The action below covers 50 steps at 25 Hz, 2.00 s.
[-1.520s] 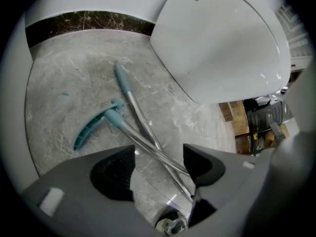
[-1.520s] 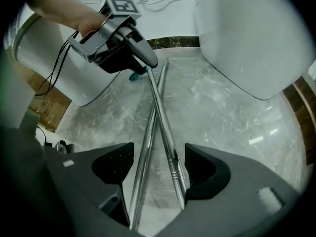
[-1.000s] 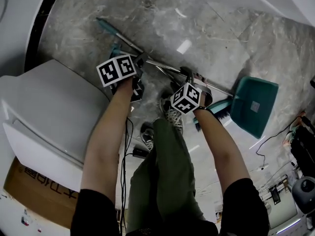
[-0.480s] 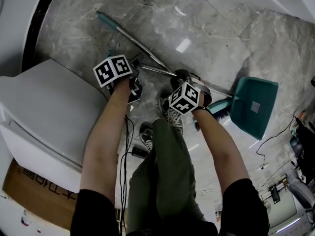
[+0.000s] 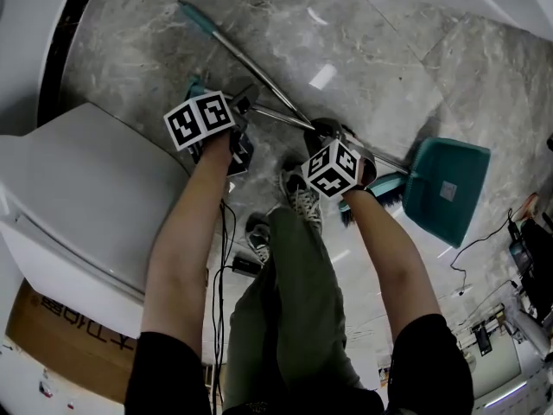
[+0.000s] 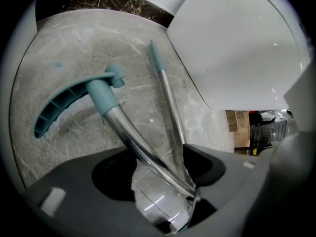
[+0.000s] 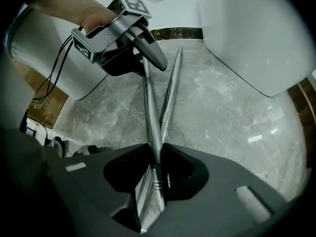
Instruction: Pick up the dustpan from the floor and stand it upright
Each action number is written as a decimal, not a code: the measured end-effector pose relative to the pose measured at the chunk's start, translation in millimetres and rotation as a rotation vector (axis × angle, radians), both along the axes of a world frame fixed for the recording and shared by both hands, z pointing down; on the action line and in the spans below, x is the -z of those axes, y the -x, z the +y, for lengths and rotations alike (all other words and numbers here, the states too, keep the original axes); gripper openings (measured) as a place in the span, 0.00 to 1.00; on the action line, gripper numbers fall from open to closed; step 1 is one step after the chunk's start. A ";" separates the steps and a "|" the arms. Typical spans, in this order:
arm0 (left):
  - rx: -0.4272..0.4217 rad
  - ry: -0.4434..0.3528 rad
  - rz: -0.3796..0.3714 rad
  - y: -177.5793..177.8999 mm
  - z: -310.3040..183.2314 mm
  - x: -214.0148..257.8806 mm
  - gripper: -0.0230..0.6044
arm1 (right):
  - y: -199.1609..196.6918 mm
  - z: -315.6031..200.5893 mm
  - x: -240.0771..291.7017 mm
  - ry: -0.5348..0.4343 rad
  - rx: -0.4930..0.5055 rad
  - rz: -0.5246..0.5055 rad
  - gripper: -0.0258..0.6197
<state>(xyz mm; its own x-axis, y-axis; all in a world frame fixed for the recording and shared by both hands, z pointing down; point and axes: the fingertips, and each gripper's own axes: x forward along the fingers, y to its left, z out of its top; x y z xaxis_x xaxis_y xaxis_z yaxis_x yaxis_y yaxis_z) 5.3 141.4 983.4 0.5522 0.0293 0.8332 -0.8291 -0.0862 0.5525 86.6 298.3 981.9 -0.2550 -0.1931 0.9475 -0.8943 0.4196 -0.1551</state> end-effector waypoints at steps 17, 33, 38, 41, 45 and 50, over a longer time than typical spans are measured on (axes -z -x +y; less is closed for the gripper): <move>0.040 -0.110 0.219 -47.9 1.4 117.4 0.57 | 8.1 -17.6 90.8 -0.129 -0.036 -0.028 0.19; -0.073 -0.322 0.336 -93.7 -17.2 242.6 0.36 | -7.9 -49.3 182.3 -0.270 -0.144 0.003 0.18; -0.091 -0.350 0.354 -102.4 -16.8 267.4 0.29 | -14.3 -55.3 198.4 -0.285 -0.151 0.001 0.18; -0.092 -0.369 0.355 -97.4 -19.6 286.3 0.27 | -9.8 -61.3 213.0 -0.294 -0.144 0.000 0.18; -0.109 -0.422 0.348 -88.8 -32.3 318.9 0.25 | -1.9 -79.6 239.0 -0.322 -0.123 -0.005 0.18; -0.154 -0.494 0.346 -85.0 -59.6 359.3 0.25 | 2.9 -116.3 269.7 -0.371 -0.085 -0.023 0.18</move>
